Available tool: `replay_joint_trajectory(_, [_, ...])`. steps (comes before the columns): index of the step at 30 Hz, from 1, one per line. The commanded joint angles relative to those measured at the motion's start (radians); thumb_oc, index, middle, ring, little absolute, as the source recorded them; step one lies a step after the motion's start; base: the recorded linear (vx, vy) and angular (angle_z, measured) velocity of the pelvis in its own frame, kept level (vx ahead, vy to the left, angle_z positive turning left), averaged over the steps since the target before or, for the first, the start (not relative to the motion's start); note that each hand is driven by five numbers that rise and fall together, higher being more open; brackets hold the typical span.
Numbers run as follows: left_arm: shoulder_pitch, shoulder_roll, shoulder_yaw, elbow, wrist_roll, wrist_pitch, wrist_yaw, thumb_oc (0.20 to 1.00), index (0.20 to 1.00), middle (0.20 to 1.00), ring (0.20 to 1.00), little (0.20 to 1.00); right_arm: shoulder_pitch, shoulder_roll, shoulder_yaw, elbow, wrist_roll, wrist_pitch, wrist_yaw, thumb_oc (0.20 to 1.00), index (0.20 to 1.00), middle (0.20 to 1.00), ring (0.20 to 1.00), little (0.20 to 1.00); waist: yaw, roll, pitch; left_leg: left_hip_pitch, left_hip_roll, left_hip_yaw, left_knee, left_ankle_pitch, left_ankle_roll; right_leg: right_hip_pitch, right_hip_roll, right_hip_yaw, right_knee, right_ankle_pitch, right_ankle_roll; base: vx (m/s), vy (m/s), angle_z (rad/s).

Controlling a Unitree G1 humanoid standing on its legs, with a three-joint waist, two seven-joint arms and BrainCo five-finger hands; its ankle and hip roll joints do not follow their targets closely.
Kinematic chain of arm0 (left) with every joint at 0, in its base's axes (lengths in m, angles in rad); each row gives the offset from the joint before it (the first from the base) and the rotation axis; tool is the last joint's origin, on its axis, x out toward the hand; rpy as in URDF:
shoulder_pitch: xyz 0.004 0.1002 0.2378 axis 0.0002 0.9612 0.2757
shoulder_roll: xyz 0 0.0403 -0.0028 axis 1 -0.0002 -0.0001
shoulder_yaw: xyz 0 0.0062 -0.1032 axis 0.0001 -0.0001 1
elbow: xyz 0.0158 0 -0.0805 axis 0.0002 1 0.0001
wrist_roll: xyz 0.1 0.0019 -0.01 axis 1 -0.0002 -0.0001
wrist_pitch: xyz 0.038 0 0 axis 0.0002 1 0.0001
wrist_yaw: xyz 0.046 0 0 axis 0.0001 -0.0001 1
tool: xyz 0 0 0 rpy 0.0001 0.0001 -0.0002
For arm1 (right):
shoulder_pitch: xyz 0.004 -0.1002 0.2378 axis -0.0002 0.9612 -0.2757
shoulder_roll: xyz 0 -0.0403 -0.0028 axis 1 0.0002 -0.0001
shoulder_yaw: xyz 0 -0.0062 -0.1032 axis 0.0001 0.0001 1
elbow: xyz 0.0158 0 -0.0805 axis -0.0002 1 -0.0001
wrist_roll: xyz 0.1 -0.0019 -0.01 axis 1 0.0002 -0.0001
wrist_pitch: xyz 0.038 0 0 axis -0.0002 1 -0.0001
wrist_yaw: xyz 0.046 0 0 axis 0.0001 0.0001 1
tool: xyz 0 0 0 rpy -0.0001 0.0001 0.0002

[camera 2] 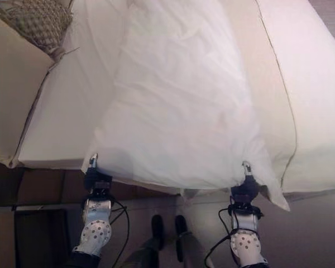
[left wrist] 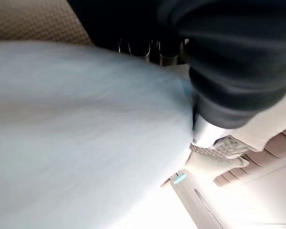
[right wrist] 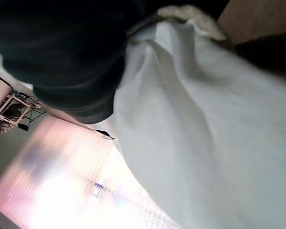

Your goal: Make the bed

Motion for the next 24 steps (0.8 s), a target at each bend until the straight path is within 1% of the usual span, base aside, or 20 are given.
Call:
replay_joint_trajectory(1, [-0.007,0.001,0.035,-0.096,0.040,-0.061,-0.021,0.200,0.200,0.200,0.200,0.200,-0.001,-0.077,-0.036,-0.056,-0.064,-0.030,0.035,0.200,0.200,0.200,0.200,0.200,0.009,0.010,-0.057,-0.039,-0.071,-0.064,0.114,-0.077,-0.058,0.068,0.011,0.036,-0.223,0.147,0.117,-0.06,-0.039,-0.07])
replay_joint_trajectory(2, [-0.007,0.001,0.035,-0.096,0.040,-0.061,-0.020,0.200,0.200,0.200,0.200,0.200,-0.002,-0.077,-0.036,-0.055,-0.064,-0.029,0.036,0.200,0.200,0.200,0.200,0.200,0.007,0.010,-0.057,-0.040,-0.071,-0.066,0.114,-0.077,-0.058,0.067,0.010,0.035,-0.221,0.146,0.117,-0.06,-0.054,-0.10])
replay_joint_trajectory(4, [-0.009,0.002,0.043,-0.101,0.036,-0.063,-0.022,0.200,0.200,0.200,0.200,0.200,-0.012,-0.072,-0.036,-0.039,-0.061,-0.033,0.031,0.200,0.200,0.200,0.200,0.200,0.008,-0.014,-0.054,-0.047,-0.008,-0.096,0.123,-0.085,-0.055,0.069,-0.005,0.050,-0.207,0.132,0.117,0.00,-0.011,-0.06])
replay_joint_trajectory(5, [-0.013,0.005,0.047,-0.106,0.038,-0.067,-0.019,0.200,0.200,0.200,0.200,0.200,-0.018,-0.067,-0.034,-0.031,-0.058,-0.034,0.031,0.200,0.200,0.200,0.200,0.200,0.012,-0.026,-0.058,-0.059,0.022,-0.125,0.110,-0.068,-0.058,0.061,-0.017,0.057,-0.204,0.131,0.118,0.01,0.035,0.04])
replay_joint_trajectory(7, [-0.013,0.009,0.053,-0.117,0.040,-0.080,-0.013,0.200,0.200,0.200,0.200,0.200,-0.018,-0.060,-0.034,-0.013,-0.050,-0.040,0.031,0.200,0.200,0.200,0.200,0.200,0.017,-0.038,-0.058,-0.071,0.104,-0.183,0.068,-0.009,-0.065,0.054,-0.033,0.069,-0.184,0.115,0.114,0.02,0.093,0.05])
replay_joint_trajectory(8, [-0.012,0.009,0.055,-0.118,0.044,-0.085,-0.008,0.200,0.200,0.200,0.200,0.200,-0.015,-0.057,-0.033,-0.010,-0.043,-0.041,0.033,0.200,0.200,0.200,0.200,0.200,0.010,-0.039,-0.056,-0.068,0.150,-0.176,0.035,0.034,-0.075,0.048,-0.041,0.065,-0.167,0.103,0.108,0.06,0.273,0.02])
replay_joint_trajectory(9, [-0.015,0.011,0.056,-0.116,0.045,-0.094,0.004,0.200,0.200,0.200,0.200,0.200,-0.014,-0.053,-0.038,0.004,-0.040,-0.047,0.028,0.200,0.200,0.200,0.200,0.200,0.010,-0.034,-0.050,-0.070,0.222,-0.165,-0.035,0.093,-0.098,0.050,-0.050,0.065,-0.144,0.077,0.112,0.09,0.336,0.09])
replay_joint_trajectory(11, [-0.020,0.014,0.052,-0.100,0.045,-0.094,0.006,0.200,0.200,0.200,0.200,0.200,-0.017,-0.049,-0.037,0.017,-0.037,-0.049,0.025,0.200,0.200,0.200,0.200,0.200,0.010,-0.020,-0.045,-0.032,0.267,-0.123,-0.115,0.124,-0.129,0.053,-0.054,0.062,-0.124,0.061,0.121,0.09,0.338,0.11])
replay_joint_trajectory(12, [-0.021,0.014,0.052,-0.100,0.045,-0.094,0.006,0.200,0.200,0.200,0.200,0.200,-0.017,-0.050,-0.038,0.017,-0.037,-0.049,0.025,0.200,0.200,0.200,0.200,0.200,0.011,-0.020,-0.043,-0.027,0.268,-0.121,-0.120,0.126,-0.129,0.055,-0.053,0.063,-0.124,0.061,0.121,0.06,0.436,0.09])
replay_joint_trajectory(13, [-0.029,0.022,0.034,-0.080,0.039,-0.093,-0.001,0.200,0.200,0.200,0.200,0.200,-0.028,-0.043,-0.027,0.032,-0.039,-0.048,0.029,0.200,0.200,0.200,0.200,0.200,0.012,-0.005,-0.042,-0.007,0.274,-0.100,-0.101,0.101,-0.138,0.044,-0.066,0.064,-0.112,0.067,0.142,0.03,0.297,0.04])
replay_joint_trajectory(14, [-0.030,0.023,0.034,-0.080,0.039,-0.093,-0.001,0.200,0.200,0.200,0.200,0.200,-0.028,-0.043,-0.027,0.033,-0.038,-0.048,0.029,0.200,0.200,0.200,0.200,0.200,0.013,-0.005,-0.042,-0.009,0.274,-0.099,-0.097,0.098,-0.138,0.044,-0.066,0.065,-0.113,0.067,0.143,0.02,0.474,-0.01])
replay_joint_trajectory(15, [-0.044,0.029,0.025,-0.071,0.037,-0.094,0.005,0.200,0.200,0.200,0.200,0.200,-0.033,-0.034,-0.031,0.035,-0.032,-0.053,0.034,0.200,0.200,0.200,0.200,0.200,0.012,-0.005,-0.038,-0.025,0.259,-0.095,-0.071,0.085,-0.139,0.045,-0.087,0.070,-0.126,0.084,0.156,0.00,0.398,-0.07])
replay_joint_trajectory(17, [-0.039,0.035,-0.007,-0.056,0.031,-0.076,-0.006,0.200,0.200,0.200,0.200,0.200,-0.033,-0.023,-0.044,0.040,-0.024,-0.048,0.029,0.200,0.200,0.200,0.200,0.200,0.003,-0.002,-0.028,-0.058,0.187,-0.065,0.065,0.017,-0.124,0.081,-0.179,0.084,-0.180,0.148,0.204,0.04,0.611,-0.10])
replay_joint_trajectory(18, [-0.034,0.038,-0.018,-0.054,0.026,-0.066,-0.016,0.200,0.200,0.200,0.200,0.200,-0.031,-0.019,-0.042,0.040,-0.028,-0.039,0.028,0.200,0.200,0.200,0.200,0.200,0.004,0.003,-0.028,-0.072,0.161,-0.059,0.105,-0.016,-0.105,0.084,-0.208,0.100,-0.192,0.168,0.216,0.04,0.404,0.02])
replay_joint_trajectory(19, [-0.034,0.038,-0.018,-0.054,0.026,-0.066,-0.016,0.200,0.200,0.200,0.200,0.200,-0.031,-0.019,-0.042,0.040,-0.028,-0.039,0.028,0.200,0.200,0.200,0.200,0.200,0.004,0.003,-0.029,-0.073,0.161,-0.059,0.105,-0.016,-0.105,0.083,-0.208,0.100,-0.192,0.168,0.216,0.09,0.585,0.15])
replay_joint_trajectory(20, [-0.021,0.049,-0.034,-0.030,0.017,-0.046,-0.028,0.200,0.200,0.200,0.200,0.200,-0.029,-0.005,-0.045,0.064,-0.032,-0.031,0.025,0.200,0.200,0.200,0.200,0.200,0.001,0.012,-0.033,-0.069,0.125,-0.026,0.116,-0.053,-0.088,0.097,-0.263,0.092,-0.250,0.234,0.214,0.12,0.654,0.31])
replay_joint_trajectory(21, [0.004,0.071,-0.032,-0.037,0.035,-0.025,-0.032,0.200,0.200,0.200,0.200,0.200,-0.043,0.009,-0.029,0.085,-0.058,-0.020,0.020,0.200,0.200,0.200,0.200,0.200,0.024,0.014,-0.036,-0.039,0.120,0.013,0.095,-0.067,-0.079,0.095,-0.277,-0.029,-0.293,0.243,0.200,0.12,0.652,0.18])
replay_joint_trajectory(22, [0.005,0.071,-0.032,-0.037,0.035,-0.025,-0.032,0.200,0.200,0.200,0.200,0.200,-0.042,0.009,-0.029,0.085,-0.058,-0.020,0.020,0.200,0.200,0.200,0.200,0.200,0.023,0.014,-0.035,-0.036,0.120,0.012,0.093,-0.066,-0.079,0.097,-0.277,-0.030,-0.292,0.242,0.199,0.04,0.424,-0.35])
replay_joint_trajectory(23, [0.011,0.073,-0.034,-0.011,0.039,-0.019,-0.035,0.200,0.200,0.200,0.200,0.200,-0.034,0.007,-0.027,0.104,-0.062,-0.017,0.023,0.200,0.200,0.200,0.200,0.200,-0.001,0.020,-0.030,-0.012,0.094,0.001,0.059,-0.051,-0.073,0.079,-0.174,0.060,-0.250,0.191,0.184,-0.01,0.149,-0.75])
replay_joint_trajectory(24, [0.010,0.073,-0.034,-0.011,0.038,-0.019,-0.035,0.200,0.200,0.200,0.200,0.200,-0.035,0.007,-0.027,0.105,-0.062,-0.017,0.023,0.200,0.200,0.200,0.200,0.200,0.000,0.019,-0.032,-0.014,0.094,0.003,0.057,-0.049,-0.073,0.075,-0.174,0.062,-0.249,0.192,0.184,-0.04,0.249,-0.67])
